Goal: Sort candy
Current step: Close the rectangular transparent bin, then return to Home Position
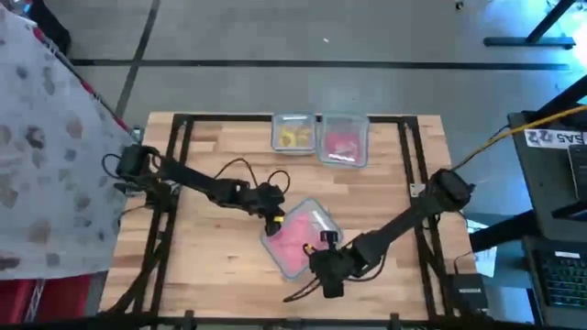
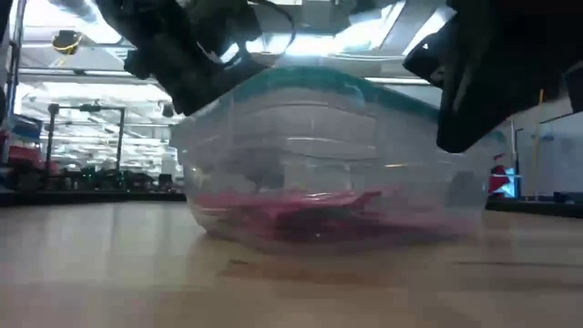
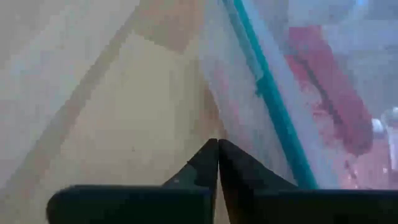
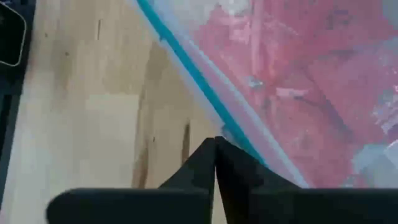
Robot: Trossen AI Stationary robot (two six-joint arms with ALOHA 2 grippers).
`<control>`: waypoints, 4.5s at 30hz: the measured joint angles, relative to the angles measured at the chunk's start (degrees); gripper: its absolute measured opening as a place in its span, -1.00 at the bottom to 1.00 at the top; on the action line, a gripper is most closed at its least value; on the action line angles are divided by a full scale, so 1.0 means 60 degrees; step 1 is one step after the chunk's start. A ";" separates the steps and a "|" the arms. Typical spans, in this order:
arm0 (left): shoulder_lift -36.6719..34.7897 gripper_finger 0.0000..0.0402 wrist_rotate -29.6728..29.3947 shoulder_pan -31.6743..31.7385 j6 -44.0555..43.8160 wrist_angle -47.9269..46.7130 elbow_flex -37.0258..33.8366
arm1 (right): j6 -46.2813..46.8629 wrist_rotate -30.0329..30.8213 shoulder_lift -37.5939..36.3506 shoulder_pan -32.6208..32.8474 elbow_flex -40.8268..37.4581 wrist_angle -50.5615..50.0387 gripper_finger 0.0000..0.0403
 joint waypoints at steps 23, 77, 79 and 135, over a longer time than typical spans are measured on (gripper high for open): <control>-0.0708 -1.00 -0.2151 -0.0367 -0.0109 -0.2193 0.0062 | -0.0298 0.1170 0.0014 -0.0258 -0.0025 -0.0556 -1.00; -1.0856 -1.00 -0.6429 -0.3707 -0.1279 -0.2241 -0.3427 | -0.0669 -0.0002 -1.2528 -0.3010 -0.7494 0.2405 -1.00; -1.1254 -1.00 -0.6084 -0.3453 -0.0985 -0.1691 -0.3926 | -0.0610 -0.0316 -1.3107 -0.3298 -0.7807 0.2381 -1.00; -1.6341 -1.00 -0.0937 0.0573 0.1666 -0.0612 -0.7905 | -0.1964 -0.2433 -1.5777 -0.4106 -1.2167 0.5148 -1.00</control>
